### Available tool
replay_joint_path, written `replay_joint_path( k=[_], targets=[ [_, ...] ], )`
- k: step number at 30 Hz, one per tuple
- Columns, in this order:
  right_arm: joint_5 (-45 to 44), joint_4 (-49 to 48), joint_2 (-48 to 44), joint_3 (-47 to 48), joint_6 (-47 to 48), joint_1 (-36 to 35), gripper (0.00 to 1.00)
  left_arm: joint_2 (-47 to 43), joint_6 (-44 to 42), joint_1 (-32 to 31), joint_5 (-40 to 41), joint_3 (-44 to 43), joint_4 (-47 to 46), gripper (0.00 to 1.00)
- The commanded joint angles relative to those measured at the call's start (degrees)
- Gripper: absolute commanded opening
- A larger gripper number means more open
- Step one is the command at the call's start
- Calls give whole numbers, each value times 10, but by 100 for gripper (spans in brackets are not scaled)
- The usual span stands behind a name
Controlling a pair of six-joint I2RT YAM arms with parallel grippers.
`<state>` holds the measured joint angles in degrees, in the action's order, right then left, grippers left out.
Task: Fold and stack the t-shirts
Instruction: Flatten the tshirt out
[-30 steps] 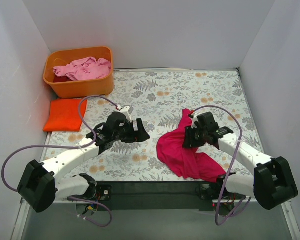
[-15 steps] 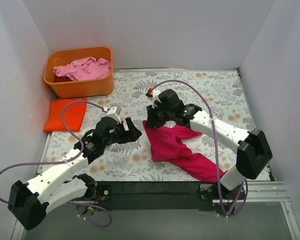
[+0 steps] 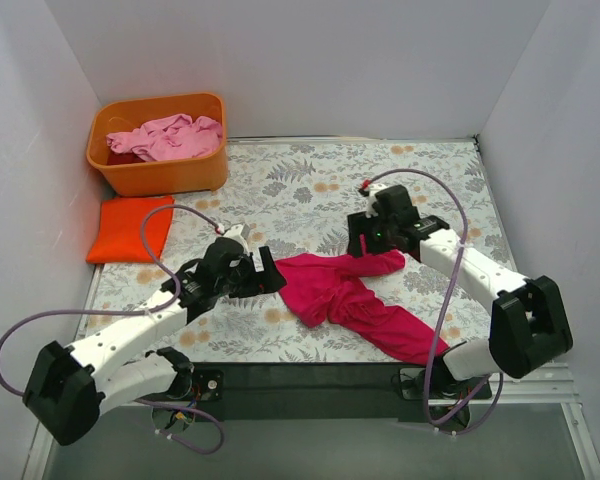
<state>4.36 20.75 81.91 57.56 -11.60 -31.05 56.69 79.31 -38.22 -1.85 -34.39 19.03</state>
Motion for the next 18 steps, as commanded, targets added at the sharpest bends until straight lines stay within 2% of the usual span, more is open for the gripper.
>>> replay_joint_path(
  k=[1,3,7,10,18],
  targets=[
    [-41,10,-53,-61,4,59,63,54,-11,-2,-41,-27,-14,81],
    [-59,2,-61,-91,-11,90,63,82,-8,-2,-70,-37,-28,82],
    [-21,-37,-66,-128,-27,134,64,144,3,-18,-130,-75,-67,83],
    [-2,-67,-62,-142,-17,158,64,182,-10,-49,-117,-108,-75,84],
    [47,-100,-45,-152,6,160,63,272,-49,-119,-91,-177,-73,83]
  ],
)
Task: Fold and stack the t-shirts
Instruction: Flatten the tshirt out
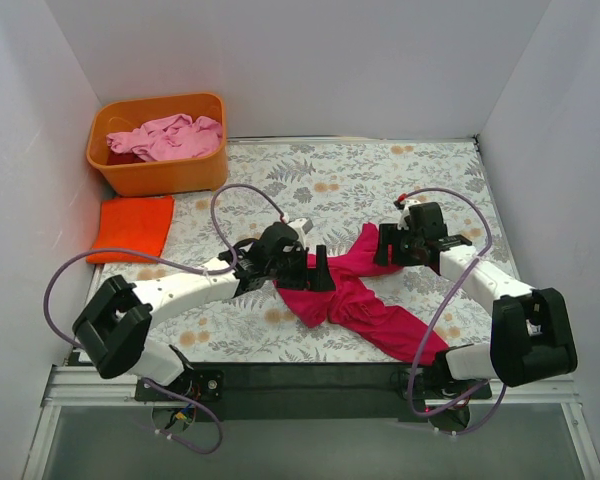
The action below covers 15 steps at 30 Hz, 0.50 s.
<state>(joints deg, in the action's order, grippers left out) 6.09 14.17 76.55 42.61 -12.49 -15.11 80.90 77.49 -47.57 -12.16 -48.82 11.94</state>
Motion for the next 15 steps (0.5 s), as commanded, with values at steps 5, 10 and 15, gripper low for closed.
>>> replay_joint_path(
  k=[5,10,15],
  targets=[
    [44,-42,34,0,19,1,61,74,-57,-45,43,-63,27,80],
    [43,-50,53,8,20,1,59,87,-66,-55,54,-65,38,75],
    [50,-55,76,13,20,1,48,94,-69,-59,76,-66,47,50]
  ],
)
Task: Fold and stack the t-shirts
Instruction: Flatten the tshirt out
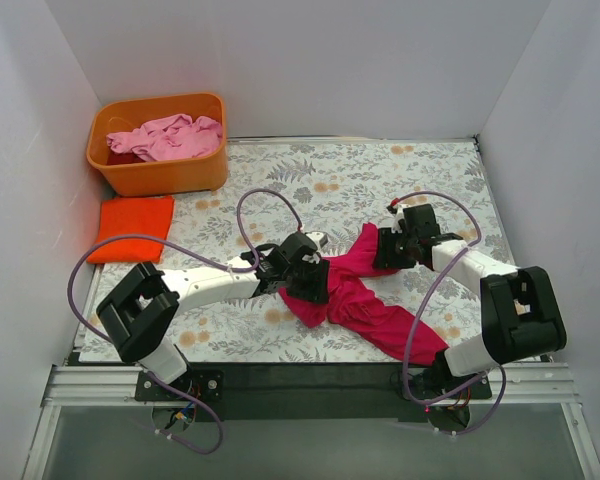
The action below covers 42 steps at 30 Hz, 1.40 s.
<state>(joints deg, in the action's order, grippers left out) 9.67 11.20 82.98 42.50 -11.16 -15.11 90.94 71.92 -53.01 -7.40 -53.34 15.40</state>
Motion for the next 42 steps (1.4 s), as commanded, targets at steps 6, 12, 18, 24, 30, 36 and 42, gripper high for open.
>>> replay_joint_path(
  k=[6,12,18,24,30,36,42],
  targets=[
    [-26,-22,5,25,1,1,1,-64,-22,6,109,-15,40,0],
    [-125,-7,-36,79,-36,25,1,-167,-62,118,174,-25,77,0],
    [-166,-7,-70,183,-36,47,1,-209,-121,243,181,-105,62,0],
    [-170,-3,-75,294,-3,49,1,-185,-139,300,176,-199,23,0],
    [-177,-5,-144,294,26,49,1,-210,-169,303,183,-273,10,0],
    [-155,-5,-238,277,53,49,1,-278,-224,303,205,-324,7,0],
    [-119,-6,-306,277,43,49,1,-299,-297,303,207,-418,2,0]
  ],
)
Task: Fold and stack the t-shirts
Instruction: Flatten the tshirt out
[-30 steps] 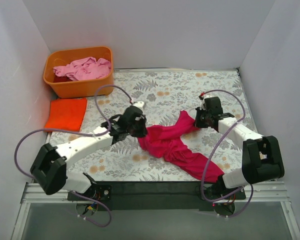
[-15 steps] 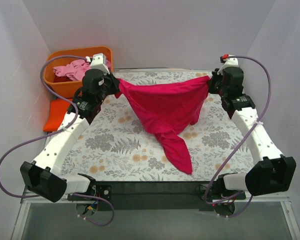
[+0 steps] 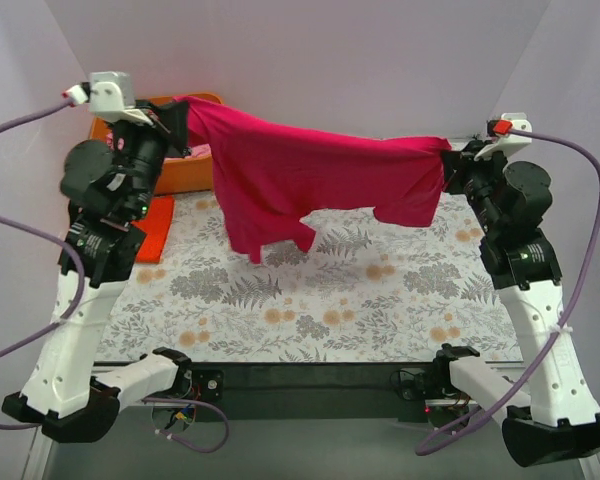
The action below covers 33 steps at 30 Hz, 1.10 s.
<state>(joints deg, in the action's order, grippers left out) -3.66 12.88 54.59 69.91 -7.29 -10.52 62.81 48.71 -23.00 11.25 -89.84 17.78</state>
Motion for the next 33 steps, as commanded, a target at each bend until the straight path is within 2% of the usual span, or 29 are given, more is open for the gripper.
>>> replay_joint_path(
  k=[1,4,8,17,21,24,27,28,29,31,32,33],
  targets=[
    [20,-23,-32,2,2,2,1,-9,-79,2,13,-86,-24,0],
    [51,-23,-47,-8,-14,1,1,62,-125,2,-8,-159,-26,0],
    [46,-23,-60,-31,-19,-4,1,198,-142,2,-74,-215,-44,0],
    [-57,28,-41,-100,-29,-8,1,447,-98,2,-217,-224,-83,0],
    [-100,39,-16,-131,-33,-6,1,546,-81,2,-250,-200,-147,5],
    [-141,38,13,-149,-37,-6,1,618,-58,-3,-257,-207,-208,12],
    [-163,36,50,-146,-49,1,1,662,-40,-7,-239,-230,-249,22],
    [-169,36,72,-142,-53,0,1,666,-29,-6,-234,-241,-259,33],
    [-176,31,85,-137,-54,2,1,667,-28,-7,-227,-248,-271,53],
    [-192,28,132,-117,-59,11,1,662,-28,-7,-190,-262,-271,67],
    [-193,31,150,-107,-65,17,4,655,-26,-7,-177,-270,-259,80],
    [-190,35,164,-98,-69,30,13,636,-25,-7,-151,-269,-249,84]
  ],
)
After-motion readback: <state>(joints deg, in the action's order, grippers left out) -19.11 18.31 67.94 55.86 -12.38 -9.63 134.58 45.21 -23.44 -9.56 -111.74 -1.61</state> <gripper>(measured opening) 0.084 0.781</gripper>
